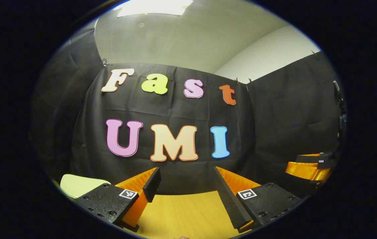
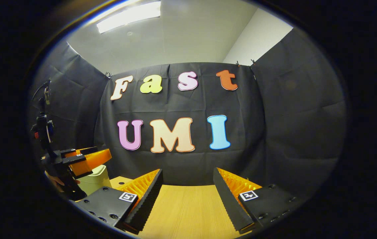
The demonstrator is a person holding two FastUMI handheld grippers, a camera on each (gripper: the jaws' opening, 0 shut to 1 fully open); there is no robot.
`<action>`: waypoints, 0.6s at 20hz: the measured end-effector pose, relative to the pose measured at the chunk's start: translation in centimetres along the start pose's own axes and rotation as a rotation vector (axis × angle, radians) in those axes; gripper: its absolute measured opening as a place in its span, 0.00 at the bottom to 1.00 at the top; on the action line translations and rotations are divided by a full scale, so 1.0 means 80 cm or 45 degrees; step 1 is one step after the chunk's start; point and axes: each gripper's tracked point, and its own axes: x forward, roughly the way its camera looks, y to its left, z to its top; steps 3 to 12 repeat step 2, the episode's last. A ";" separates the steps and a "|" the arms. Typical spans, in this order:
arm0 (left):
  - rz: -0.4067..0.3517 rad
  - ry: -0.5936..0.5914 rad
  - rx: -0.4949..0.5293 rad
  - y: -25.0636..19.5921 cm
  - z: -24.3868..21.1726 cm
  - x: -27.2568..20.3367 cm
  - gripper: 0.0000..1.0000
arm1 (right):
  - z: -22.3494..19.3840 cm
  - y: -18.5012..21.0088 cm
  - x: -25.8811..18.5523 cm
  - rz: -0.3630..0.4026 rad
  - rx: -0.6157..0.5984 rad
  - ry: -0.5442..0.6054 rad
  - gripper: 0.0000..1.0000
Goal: Press the lid of the desktop garbage bin to open it, pick up the crumpled paper on the desktop and throw it into the bin, then pick up the pop can on the desktop and drop it into the bin, and finally close the garbage bin lid.
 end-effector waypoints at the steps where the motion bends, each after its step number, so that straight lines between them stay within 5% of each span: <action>1: -0.005 0.003 0.011 -0.001 0.000 -0.001 0.94 | 0.002 0.000 0.000 -0.001 0.003 -0.003 0.95; 12: -0.009 0.005 0.018 -0.001 0.000 -0.002 0.94 | 0.004 0.001 0.000 -0.001 0.008 -0.007 0.95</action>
